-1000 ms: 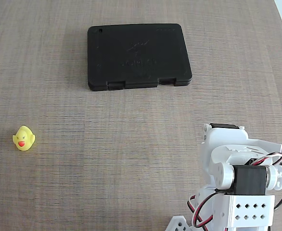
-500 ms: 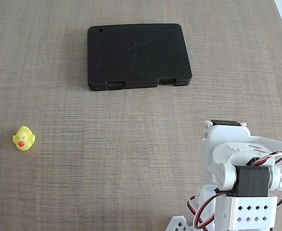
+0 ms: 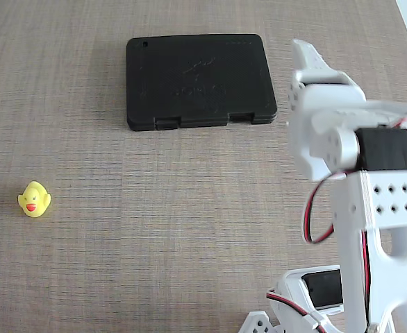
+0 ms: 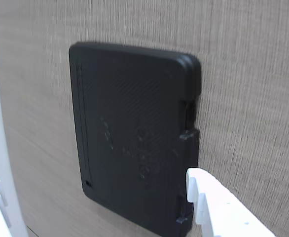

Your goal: Grasp a duck and put it on the black surface.

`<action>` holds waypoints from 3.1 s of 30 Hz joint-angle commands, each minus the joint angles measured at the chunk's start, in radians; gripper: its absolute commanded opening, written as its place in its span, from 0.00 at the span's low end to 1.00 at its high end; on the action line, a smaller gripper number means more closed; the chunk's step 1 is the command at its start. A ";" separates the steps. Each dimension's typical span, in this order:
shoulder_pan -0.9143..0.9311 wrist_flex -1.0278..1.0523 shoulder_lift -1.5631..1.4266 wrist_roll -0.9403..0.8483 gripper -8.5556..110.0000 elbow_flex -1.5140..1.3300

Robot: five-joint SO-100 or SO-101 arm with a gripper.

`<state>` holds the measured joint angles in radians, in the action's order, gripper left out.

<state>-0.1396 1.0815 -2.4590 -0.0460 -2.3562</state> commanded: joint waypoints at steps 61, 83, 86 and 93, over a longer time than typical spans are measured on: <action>-0.965 0.410 1.536 0.008 0.35 1.410; -1.000 0.387 1.601 0.008 0.35 1.413; -1.000 0.370 1.598 0.008 0.35 1.411; -0.992 0.365 1.608 0.008 0.25 1.413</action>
<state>-1.1321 1.4557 -0.8360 -0.0460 -0.9848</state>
